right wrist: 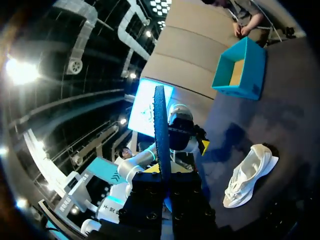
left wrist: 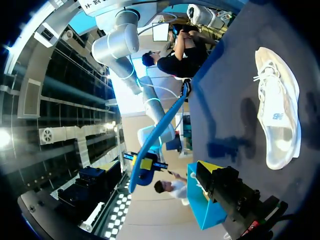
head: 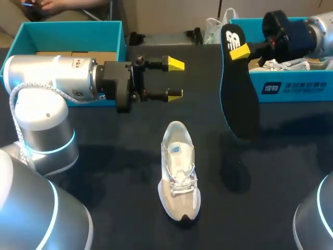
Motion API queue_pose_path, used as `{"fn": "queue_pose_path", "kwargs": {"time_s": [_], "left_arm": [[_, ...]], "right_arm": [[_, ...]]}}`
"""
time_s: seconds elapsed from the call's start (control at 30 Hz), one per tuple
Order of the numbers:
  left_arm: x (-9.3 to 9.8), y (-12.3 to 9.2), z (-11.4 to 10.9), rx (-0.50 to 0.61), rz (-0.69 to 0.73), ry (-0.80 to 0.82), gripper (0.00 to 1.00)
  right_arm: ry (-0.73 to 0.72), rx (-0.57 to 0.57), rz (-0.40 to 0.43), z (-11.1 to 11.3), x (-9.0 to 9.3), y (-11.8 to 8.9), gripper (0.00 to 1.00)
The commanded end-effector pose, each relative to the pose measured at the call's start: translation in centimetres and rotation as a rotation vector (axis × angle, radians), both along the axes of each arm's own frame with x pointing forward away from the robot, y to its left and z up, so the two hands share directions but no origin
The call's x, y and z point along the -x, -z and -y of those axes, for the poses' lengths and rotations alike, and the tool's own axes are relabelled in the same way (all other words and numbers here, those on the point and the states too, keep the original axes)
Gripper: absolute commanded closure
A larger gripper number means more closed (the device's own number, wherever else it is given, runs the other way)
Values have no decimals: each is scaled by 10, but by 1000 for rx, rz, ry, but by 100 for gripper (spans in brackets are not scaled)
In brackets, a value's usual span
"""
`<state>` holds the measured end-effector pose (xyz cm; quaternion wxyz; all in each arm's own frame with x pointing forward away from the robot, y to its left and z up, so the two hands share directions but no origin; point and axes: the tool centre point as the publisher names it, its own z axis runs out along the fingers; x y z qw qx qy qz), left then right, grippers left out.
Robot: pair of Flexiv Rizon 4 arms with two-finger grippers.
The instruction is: Take the shoe out of the shoebox, open the shoe tongue, remove and reinsert the insole, then place the shoe into the shoebox
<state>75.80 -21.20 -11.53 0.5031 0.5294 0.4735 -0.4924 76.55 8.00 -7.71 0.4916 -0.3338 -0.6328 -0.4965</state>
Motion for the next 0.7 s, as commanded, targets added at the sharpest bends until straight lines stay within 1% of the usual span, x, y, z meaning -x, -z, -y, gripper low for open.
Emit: {"fn": "queue_pose_path", "kwargs": {"time_s": [0.03,0.2,0.37,0.57,0.63,0.7], "left_arm": [[0,1,2,1,2,-3,0],[0,1,2,1,2,-3,0],[0,1,2,1,2,-3,0],[0,1,2,1,2,-3,0],[0,1,2,1,2,-3,0],[0,1,2,1,2,-3,0]], "right_arm": [[-144,52,-26,-7,-9,8,100],[-125,90,-86,-14,-11,14,100],[-70,106,-128,-20,-15,23,100],[5,99,-165,-28,-18,32,100],[66,90,-184,-31,-21,34,100],[93,94,-176,-32,-23,35,100]]}}
